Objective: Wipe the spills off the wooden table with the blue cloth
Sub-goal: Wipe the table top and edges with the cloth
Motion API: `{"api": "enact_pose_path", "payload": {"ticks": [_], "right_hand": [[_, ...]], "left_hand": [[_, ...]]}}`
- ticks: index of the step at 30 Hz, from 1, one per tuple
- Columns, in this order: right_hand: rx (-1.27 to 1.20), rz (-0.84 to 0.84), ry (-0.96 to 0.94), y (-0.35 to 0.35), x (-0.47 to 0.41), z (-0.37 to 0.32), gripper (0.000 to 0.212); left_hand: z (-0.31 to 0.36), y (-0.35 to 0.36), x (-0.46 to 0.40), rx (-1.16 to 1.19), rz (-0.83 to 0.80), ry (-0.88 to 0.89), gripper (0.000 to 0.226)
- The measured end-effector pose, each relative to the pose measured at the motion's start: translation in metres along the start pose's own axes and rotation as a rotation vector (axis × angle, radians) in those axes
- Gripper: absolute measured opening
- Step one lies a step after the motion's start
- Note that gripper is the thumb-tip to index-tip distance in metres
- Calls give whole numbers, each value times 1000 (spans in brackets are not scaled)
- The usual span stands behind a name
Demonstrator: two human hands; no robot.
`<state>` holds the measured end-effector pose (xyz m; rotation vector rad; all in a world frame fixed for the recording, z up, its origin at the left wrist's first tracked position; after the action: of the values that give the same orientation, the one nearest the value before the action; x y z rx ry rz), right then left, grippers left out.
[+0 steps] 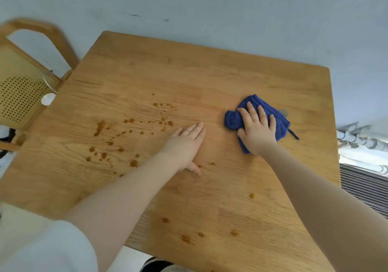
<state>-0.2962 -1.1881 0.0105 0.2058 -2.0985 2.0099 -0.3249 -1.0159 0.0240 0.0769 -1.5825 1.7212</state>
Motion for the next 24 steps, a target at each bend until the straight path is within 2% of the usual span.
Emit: {"api": "enact_pose_path", "payload": {"ticks": [3, 6, 8, 10, 12, 14, 16, 21, 24], "right_hand": [[78, 17, -157, 6, 30, -19, 59], [147, -5, -340, 13, 48, -35, 75], [154, -15, -415, 8, 39, -30, 78], [147, 8, -414, 2, 21, -23, 67], [135, 23, -310, 0, 4, -20, 56], [117, 12, -198, 0, -2, -23, 56], [137, -14, -172, 1, 7, -32, 59], [216, -28, -367, 13, 41, -65, 61], [224, 16, -453, 7, 31, -65, 73]], "left_hand": [[1, -3, 0, -7, 1, -6, 125], [2, -3, 1, -22, -13, -25, 124], [2, -3, 0, -27, -18, -35, 123], [1, -1, 0, -26, -21, -34, 122], [-1, 0, 0, -14, -2, -36, 122], [-1, 1, 2, -9, 4, -32, 122], [0, 2, 4, -4, 6, -35, 122], [0, -7, 1, 1, 59, -22, 126], [-5, -9, 6, 32, 127, -17, 127]]}}
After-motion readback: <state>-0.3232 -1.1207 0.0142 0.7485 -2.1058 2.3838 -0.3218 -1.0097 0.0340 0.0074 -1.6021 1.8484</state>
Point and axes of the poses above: each hand's wrist, its own x-axis away from the middle knuckle, its own y-axis out of the palm, z = x × y, the point moved 9 cm from there along -x, towards the middle knuckle, and after that the axes turned 10 degrees about x, right-handed, at the moved point
